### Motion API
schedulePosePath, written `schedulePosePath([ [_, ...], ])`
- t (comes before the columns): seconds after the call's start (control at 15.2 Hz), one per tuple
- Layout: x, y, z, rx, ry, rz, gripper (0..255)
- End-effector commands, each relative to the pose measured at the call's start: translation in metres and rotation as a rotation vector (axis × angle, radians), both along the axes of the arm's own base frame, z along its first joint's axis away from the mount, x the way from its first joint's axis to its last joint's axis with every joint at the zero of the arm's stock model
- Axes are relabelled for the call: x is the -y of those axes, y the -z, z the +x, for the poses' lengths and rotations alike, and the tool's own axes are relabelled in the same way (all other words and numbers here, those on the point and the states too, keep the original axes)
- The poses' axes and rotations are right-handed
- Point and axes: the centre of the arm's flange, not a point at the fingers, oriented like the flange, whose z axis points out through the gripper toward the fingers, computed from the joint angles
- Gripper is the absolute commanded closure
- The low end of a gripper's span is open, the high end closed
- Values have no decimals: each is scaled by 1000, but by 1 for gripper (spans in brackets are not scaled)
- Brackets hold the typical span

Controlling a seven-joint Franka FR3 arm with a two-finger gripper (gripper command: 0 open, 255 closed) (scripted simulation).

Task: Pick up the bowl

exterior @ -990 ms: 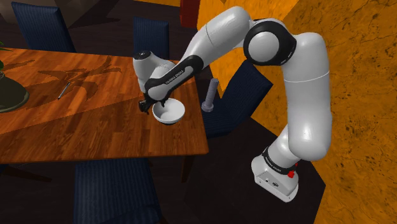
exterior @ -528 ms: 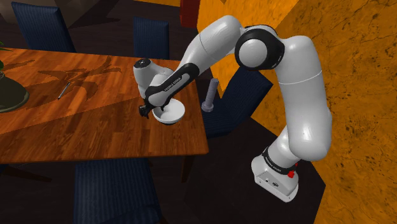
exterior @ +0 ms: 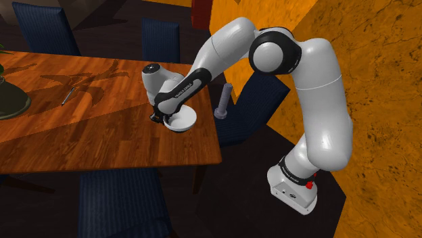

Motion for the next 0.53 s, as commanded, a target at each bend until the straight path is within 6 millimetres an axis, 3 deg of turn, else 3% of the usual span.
schedulePosePath([
  [0.0,0,0,0,-1,0,0,255],
  [0.13,0,1,1,-1,0,0,255],
  [0.46,0,-26,1,-1,0,0,255],
])
